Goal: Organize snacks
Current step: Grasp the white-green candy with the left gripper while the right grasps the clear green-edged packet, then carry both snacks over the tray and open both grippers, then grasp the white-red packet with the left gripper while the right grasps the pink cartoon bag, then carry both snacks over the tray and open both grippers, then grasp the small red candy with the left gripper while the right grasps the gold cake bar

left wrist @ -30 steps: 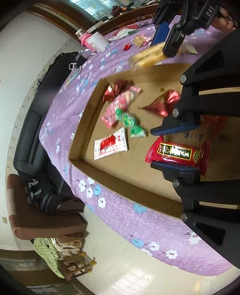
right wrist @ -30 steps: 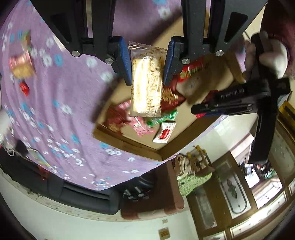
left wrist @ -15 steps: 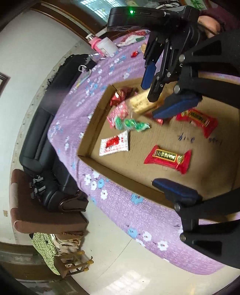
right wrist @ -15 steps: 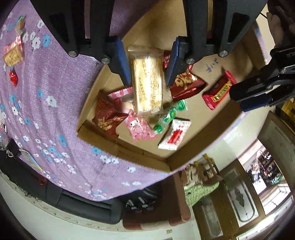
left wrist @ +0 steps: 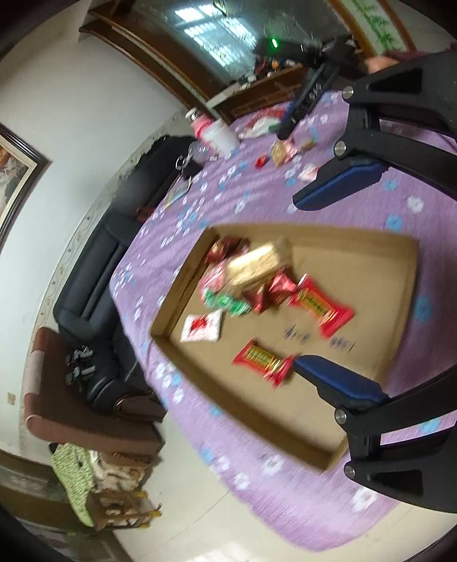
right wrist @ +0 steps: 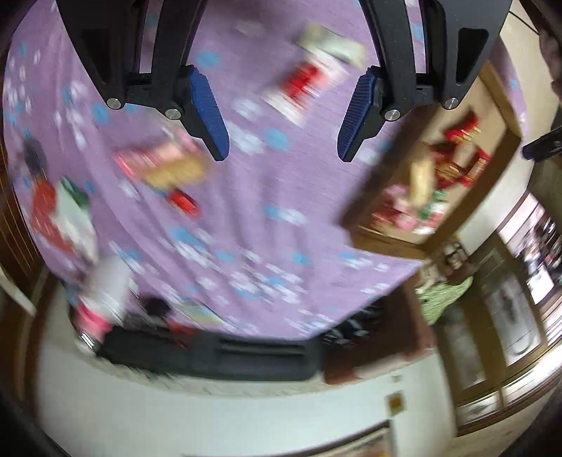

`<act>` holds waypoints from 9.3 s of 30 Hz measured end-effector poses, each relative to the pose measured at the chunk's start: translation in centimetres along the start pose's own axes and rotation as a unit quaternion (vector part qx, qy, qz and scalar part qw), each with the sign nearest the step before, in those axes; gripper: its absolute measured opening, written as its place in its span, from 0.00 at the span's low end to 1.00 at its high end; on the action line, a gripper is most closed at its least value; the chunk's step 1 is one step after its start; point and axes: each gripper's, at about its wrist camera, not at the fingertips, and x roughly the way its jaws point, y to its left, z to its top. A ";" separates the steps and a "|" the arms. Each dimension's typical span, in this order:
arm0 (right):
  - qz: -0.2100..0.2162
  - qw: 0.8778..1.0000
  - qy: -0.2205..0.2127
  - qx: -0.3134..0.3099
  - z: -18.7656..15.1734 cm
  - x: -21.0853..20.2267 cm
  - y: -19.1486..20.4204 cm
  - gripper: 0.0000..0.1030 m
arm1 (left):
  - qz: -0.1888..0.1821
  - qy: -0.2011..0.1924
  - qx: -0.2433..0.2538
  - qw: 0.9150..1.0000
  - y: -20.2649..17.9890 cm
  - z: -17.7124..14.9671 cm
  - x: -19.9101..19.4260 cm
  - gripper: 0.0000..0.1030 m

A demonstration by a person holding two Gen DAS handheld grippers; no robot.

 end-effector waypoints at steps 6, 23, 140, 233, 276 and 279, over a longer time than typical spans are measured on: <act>-0.006 0.999 0.027 0.047 -3.5 0.3 -3.4 0.66 | -0.020 0.029 0.021 0.999 -2.9 -2.2 1.4 0.82; -0.006 0.986 0.000 0.168 -3.2 1.7 -12.4 0.66 | -0.046 0.082 0.168 0.981 -11.5 -7.5 3.5 0.81; -0.022 0.989 -0.015 0.147 -3.5 -1.2 -12.9 0.63 | -0.027 0.067 0.142 0.987 -10.3 -6.1 3.6 0.85; 0.139 0.977 0.044 -0.155 -3.0 5.4 19.5 0.28 | 0.078 -0.033 0.011 0.996 3.9 -1.6 -0.7 0.73; 0.006 0.981 -0.031 0.193 -3.0 -1.6 -14.9 0.64 | 0.006 0.040 0.116 0.992 -10.4 -5.0 2.8 0.80; -0.003 0.978 -0.022 0.206 -3.3 -0.6 -15.7 0.64 | -0.004 0.057 0.115 0.992 -10.8 -5.3 3.9 0.80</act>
